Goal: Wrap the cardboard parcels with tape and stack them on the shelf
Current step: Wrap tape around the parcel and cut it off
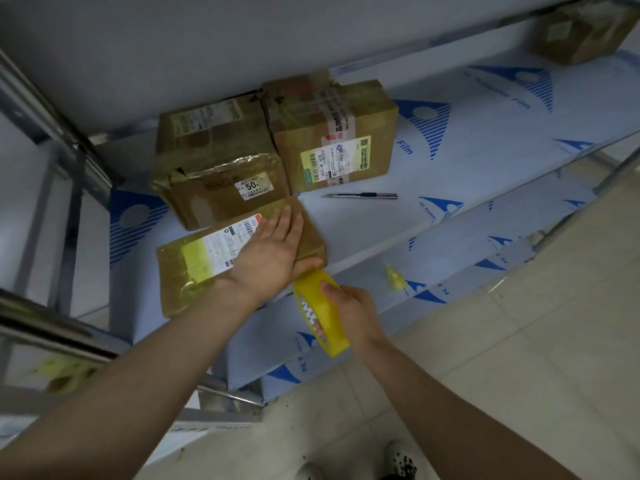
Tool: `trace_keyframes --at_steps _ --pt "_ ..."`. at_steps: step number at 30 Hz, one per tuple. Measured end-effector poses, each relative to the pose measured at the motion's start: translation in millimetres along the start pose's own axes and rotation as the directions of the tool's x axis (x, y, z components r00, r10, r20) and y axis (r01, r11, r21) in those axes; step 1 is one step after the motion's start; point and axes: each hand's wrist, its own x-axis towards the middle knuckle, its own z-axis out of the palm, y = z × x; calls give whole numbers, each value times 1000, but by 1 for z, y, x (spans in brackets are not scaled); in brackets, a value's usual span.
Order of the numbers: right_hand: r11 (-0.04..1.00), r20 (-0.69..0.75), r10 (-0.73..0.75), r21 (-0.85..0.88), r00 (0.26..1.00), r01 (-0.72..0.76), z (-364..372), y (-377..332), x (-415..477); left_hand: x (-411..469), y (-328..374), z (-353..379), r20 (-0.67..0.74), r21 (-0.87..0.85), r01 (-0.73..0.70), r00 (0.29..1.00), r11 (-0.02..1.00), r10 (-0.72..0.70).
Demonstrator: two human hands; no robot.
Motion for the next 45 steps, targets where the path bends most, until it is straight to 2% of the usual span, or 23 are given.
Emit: trace_keyframes --at_steps 6,13,19,23,25,27,28,29,30,31,33,34,36,38,39,40,41,42,43,45 --pt "999 -3 49 21 999 -49 2 -1 -2 0 -9 0 91 -20 -63 994 998 65" --pt "995 -27 91 39 995 -90 8 -13 -8 0 -17 3 112 -51 -112 987 992 117" --pt "994 -15 102 -24 995 -102 13 -12 -13 -3 -17 8 -64 7 -93 994 996 93" --pt "989 -42 145 -15 989 -145 15 -20 -19 -10 -8 10 -190 155 1 981 988 29" --pt "986 -46 165 12 985 -165 12 -25 -20 -21 4 9 -302 56 67 952 996 -47" --pt "984 -41 177 40 983 -175 8 -29 -19 -33 14 6 -410 -249 79 895 965 -179" --pt "982 -27 181 51 983 -179 6 -32 -18 -39 17 5 -379 -370 113 888 922 -261" --pt "982 -8 181 50 983 -181 5 -35 -17 -41 19 5 -284 -434 193 898 880 -337" --pt "984 12 177 31 984 -177 3 -37 -14 -45 20 3 -130 -486 291 908 824 -398" --pt "987 31 159 0 987 -159 2 -39 -12 -47 22 1 64 -569 392 897 723 -437" --pt "993 57 95 -77 994 -91 1 -45 -6 -49 28 -2 438 -727 578 806 371 -397" --pt "991 75 63 -121 995 -54 0 -47 -3 -48 33 -4 550 -752 632 758 187 -350" --pt "976 136 27 -216 990 3 -4 -52 2 -45 42 -2 626 -779 601 731 -177 -270" --pt "903 226 -60 -402 972 150 -10 -59 4 -42 53 -2 597 -746 424 768 -513 -233" --pt "774 271 -162 -562 949 293 -16 -64 8 -41 58 -1 581 -725 355 775 -590 -248" --pt "566 317 -297 -702 901 433 -21 -68 14 -40 61 1 573 -731 316 766 -604 -292" --pt "343 382 -445 -763 810 548 -25 -73 21 -40 65 2 568 -753 296 742 -587 -354" --pt "193 477 -522 -742 707 643 -26 -80 29 -41 68 3 560 -775 283 722 -566 -407" --pt "98 603 -484 -682 634 724 -24 -87 36 -41 71 3 549 -787 263 711 -558 -439" --pt "26 825 -222 -527 519 849 -16 -96 50 -41 75 3 541 -786 218 696 -579 -472"
